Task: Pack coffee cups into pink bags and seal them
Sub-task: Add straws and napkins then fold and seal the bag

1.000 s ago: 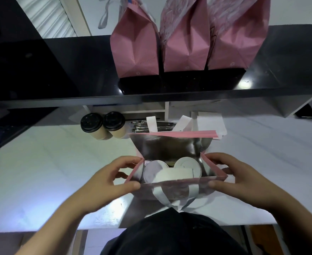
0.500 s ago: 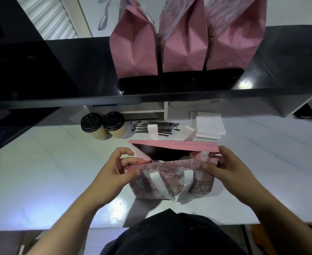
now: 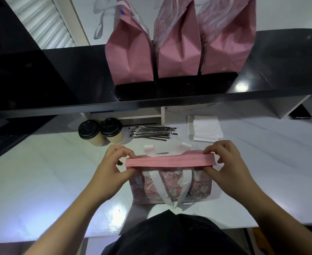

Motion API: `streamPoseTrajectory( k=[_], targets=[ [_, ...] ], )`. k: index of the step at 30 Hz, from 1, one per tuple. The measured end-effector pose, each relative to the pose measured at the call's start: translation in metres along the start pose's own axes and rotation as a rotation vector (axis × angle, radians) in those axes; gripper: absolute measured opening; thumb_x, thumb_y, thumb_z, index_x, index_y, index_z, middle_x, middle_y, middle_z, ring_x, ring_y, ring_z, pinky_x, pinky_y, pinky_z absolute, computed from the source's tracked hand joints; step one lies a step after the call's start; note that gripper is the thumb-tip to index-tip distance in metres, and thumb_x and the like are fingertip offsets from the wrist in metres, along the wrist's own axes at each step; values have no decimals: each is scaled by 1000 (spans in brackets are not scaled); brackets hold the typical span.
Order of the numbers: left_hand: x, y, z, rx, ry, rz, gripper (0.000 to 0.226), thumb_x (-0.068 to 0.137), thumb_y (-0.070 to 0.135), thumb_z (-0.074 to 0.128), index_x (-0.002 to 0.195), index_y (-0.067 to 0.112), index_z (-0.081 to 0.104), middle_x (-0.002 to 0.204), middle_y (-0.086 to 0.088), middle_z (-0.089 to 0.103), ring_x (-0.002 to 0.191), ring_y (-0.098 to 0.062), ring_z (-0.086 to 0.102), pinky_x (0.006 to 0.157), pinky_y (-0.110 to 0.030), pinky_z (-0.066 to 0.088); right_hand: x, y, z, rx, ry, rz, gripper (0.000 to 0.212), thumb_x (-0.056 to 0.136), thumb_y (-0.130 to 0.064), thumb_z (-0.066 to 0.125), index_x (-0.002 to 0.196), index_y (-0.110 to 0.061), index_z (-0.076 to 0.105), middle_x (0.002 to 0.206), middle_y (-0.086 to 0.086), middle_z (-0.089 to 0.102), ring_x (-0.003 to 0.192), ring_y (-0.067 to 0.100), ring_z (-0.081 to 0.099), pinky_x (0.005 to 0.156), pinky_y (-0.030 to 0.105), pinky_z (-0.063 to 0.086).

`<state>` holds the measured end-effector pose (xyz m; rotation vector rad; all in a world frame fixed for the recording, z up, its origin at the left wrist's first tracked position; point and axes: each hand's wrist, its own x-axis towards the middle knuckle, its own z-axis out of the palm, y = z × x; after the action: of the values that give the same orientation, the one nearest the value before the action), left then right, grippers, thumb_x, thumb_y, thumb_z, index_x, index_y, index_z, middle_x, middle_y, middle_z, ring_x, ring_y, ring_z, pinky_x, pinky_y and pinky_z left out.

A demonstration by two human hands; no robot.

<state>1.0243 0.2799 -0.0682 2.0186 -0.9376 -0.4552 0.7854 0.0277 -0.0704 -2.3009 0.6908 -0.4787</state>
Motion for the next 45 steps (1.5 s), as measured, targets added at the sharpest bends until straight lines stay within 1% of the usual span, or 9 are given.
streamPoseTrajectory(
  k=[6, 9, 13, 18, 23, 32, 36, 41, 45],
  targets=[
    [-6, 2, 9, 102, 9, 126, 34, 90, 11, 73, 99, 39, 57, 112, 19, 65, 106, -11, 61, 82, -27, 51, -2, 7, 6, -202, 22, -247, 38, 78, -3, 81, 106, -21, 61, 114, -10, 56, 107, 15, 50, 87, 27, 47],
    [-4, 4, 12, 175, -8, 266, 43, 84, -3, 77, 96, 36, 63, 111, 22, 60, 101, -11, 61, 83, -20, 49, -1, 10, 8, -275, 50, -324, 27, 80, -7, 81, 102, -16, 67, 116, -7, 57, 107, 19, 54, 88, 27, 48],
    [0, 2, 7, 279, -51, 310, 16, 88, 29, 74, 99, 40, 70, 116, 26, 58, 98, -7, 60, 86, -32, 49, -1, 10, 8, -253, 69, -339, 21, 85, -26, 80, 100, -16, 69, 112, -6, 62, 105, 17, 56, 91, 30, 49],
    [2, 2, 11, 330, -44, 343, 42, 90, 5, 77, 110, 42, 69, 112, 26, 62, 102, -2, 59, 89, -35, 46, 3, 2, 9, -257, 67, -289, 20, 91, -18, 70, 110, -20, 63, 107, -7, 62, 98, 18, 54, 84, 36, 51],
    [11, 13, 8, 472, -72, 384, 34, 92, 19, 63, 117, 43, 65, 110, 26, 65, 99, 0, 58, 88, -22, 37, 12, -10, 4, -405, -22, -328, 24, 93, -23, 68, 116, -23, 70, 106, -7, 62, 99, 19, 55, 85, 37, 48],
    [24, 49, 21, 554, -169, 450, 35, 95, 29, 65, 130, 33, 70, 116, 15, 77, 102, -15, 71, 84, -37, 55, 30, -46, 17, -485, -219, -345, 44, 100, -36, 52, 143, -31, 49, 118, -10, 68, 107, 19, 59, 92, 37, 49],
    [35, 63, 31, 624, -195, 436, 32, 94, 31, 60, 123, 37, 71, 106, 11, 77, 94, -18, 70, 74, -34, 55, 41, -55, 19, -450, -259, -353, 28, 105, -42, 45, 125, -32, 61, 115, -12, 68, 105, 15, 59, 90, 34, 48],
    [42, 72, 54, 855, -169, 363, 24, 92, 31, 54, 109, 33, 70, 94, 5, 73, 90, -22, 67, 65, -31, 34, 43, -55, 25, -460, -296, -324, 25, 103, -32, 44, 116, -27, 65, 108, -8, 67, 103, 16, 55, 86, 34, 49],
    [38, 67, 55, 805, -90, 394, 22, 95, 36, 59, 107, 38, 77, 87, 8, 75, 83, -20, 69, 65, -29, 37, 42, -48, 17, -443, -287, -327, 26, 104, -41, 47, 113, -28, 67, 105, -10, 67, 100, 15, 56, 84, 31, 48]
  ],
)
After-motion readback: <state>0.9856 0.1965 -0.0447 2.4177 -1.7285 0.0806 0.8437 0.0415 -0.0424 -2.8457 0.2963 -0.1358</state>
